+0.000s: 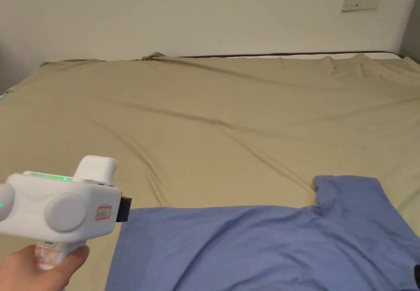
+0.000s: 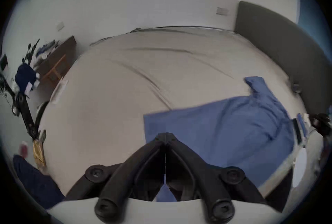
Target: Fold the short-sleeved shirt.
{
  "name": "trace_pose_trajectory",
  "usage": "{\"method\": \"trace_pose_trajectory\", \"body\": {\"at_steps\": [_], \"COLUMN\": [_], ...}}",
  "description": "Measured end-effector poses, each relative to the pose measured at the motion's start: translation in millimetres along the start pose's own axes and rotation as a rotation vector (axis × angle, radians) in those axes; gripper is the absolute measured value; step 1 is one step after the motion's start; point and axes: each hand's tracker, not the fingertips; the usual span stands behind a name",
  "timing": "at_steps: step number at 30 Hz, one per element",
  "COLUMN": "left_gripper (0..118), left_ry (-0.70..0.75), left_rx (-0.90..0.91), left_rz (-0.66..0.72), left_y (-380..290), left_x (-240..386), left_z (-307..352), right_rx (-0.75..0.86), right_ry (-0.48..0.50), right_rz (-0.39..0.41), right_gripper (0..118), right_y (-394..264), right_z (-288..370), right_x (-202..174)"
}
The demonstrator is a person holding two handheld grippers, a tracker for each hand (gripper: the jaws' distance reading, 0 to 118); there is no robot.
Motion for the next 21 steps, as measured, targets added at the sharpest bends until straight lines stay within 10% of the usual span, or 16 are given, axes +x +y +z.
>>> {"method": "trace_pose_trajectory", "body": {"at_steps": [4, 6, 8, 14, 15, 16, 21], "left_gripper": [9, 66, 85, 75, 56, 2, 1], "left_ry": [-0.028, -0.004, 0.003, -0.043, -0.044, -0.054, -0.131], "left_rx": [-0.128, -0.236, -0.303, -0.349, -0.306, -0.279, -0.318], "left_rz": [0.107, 0.159, 0.149, 0.146, 0.153, 0.156, 0.155], "left_y": [28.9, 33.4, 30.6, 6.3, 3.1, 2.3, -1.2], "left_x": [-19.7, -25.2, -28.7, -30.4, -30.4, -30.0, -27.9], "left_z": [-107.0, -148.8, -180.7, -203.0, -196.9, -193.5, -179.6], "right_rx": [-0.005, -0.024, -0.043, -0.069, -0.073, -0.079, -0.095], "right_ry": [0.029, 0.032, 0.017, 0.016, 0.020, 0.024, 0.041], "right_rz": [-0.034, -0.038, -0.032, -0.058, -0.059, -0.057, -0.039], "right_gripper": [2, 2, 2, 2, 2, 2, 2], "right_y": [3.2, 4.4, 4.8, -13.1, -13.7, -14.0, -8.6], "right_z": [-9.8, -15.8, -21.8, -45.3, -47.4, -50.2, -63.4], "right_x": [0.5, 1.1, 2.7, 24.5, 24.9, 23.7, 26.9]}}
